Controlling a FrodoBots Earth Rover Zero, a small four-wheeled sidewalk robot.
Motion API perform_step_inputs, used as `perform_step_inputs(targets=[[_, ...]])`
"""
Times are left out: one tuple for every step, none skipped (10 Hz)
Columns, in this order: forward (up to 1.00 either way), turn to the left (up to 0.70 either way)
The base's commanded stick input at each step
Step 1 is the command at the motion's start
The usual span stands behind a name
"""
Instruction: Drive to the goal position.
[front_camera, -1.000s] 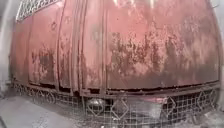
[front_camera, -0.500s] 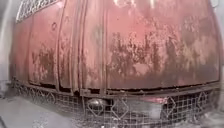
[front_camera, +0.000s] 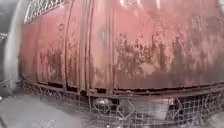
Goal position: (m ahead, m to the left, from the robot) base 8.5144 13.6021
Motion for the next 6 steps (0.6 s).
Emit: perform_step_inputs(targets=[[0.00, 0.45], [0.00, 0.45], [0.00, 0.45], [0.00, 0.45], [0.00, 0.45], [0.00, 0.45]])
